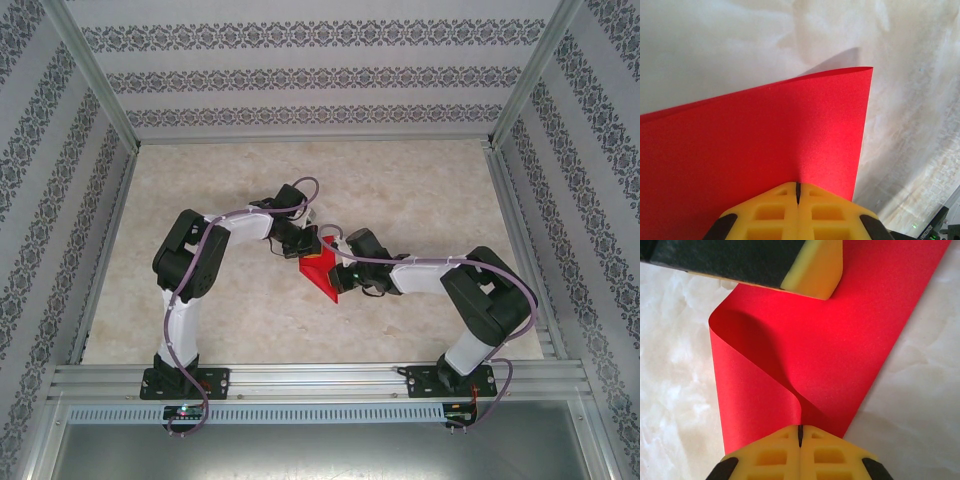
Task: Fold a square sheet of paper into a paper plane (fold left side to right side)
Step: Third fold the triangle at the center of the table.
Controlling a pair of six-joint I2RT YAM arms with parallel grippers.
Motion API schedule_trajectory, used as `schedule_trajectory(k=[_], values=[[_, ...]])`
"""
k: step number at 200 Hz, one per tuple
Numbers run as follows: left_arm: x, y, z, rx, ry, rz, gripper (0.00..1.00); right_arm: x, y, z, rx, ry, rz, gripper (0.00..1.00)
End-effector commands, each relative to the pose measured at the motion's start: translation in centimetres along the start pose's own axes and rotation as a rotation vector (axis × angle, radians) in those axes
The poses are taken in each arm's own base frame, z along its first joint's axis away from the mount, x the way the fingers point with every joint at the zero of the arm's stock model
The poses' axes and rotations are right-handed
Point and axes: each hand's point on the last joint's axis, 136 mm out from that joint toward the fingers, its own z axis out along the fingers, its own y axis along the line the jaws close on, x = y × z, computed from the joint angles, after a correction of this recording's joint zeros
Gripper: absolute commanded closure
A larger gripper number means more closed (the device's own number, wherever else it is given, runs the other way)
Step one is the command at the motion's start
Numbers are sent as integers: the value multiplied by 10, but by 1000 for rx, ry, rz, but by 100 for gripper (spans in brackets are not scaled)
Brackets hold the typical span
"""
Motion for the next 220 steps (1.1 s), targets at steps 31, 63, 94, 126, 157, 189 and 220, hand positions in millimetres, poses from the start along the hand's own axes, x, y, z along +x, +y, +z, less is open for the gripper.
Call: schedule_trajectory(k=[31,63,94,126,157,189,220], values=[[19,23,18,-59,58,-12,98,-17,3,-8,-14,-48,9,100],[19,23,17,-59,58,-12,98,-19,0,-6,-1,-39,10,100],[19,21,16,-58,55,-10,98,-15,-6,-4,16,-31,17,100],[18,21,16,-57,54,-8,98,-14,-5,-1,2,-22,21,100],[19,21,16,-58,55,-9,98,-9,-8,-1,17,-10,21,100],[19,21,15,-57,55,-9,98,-7,-12,1,26,-7,36,100],[19,20,15,-58,55,-9,98,-9,-11,1,21,-7,42,100]])
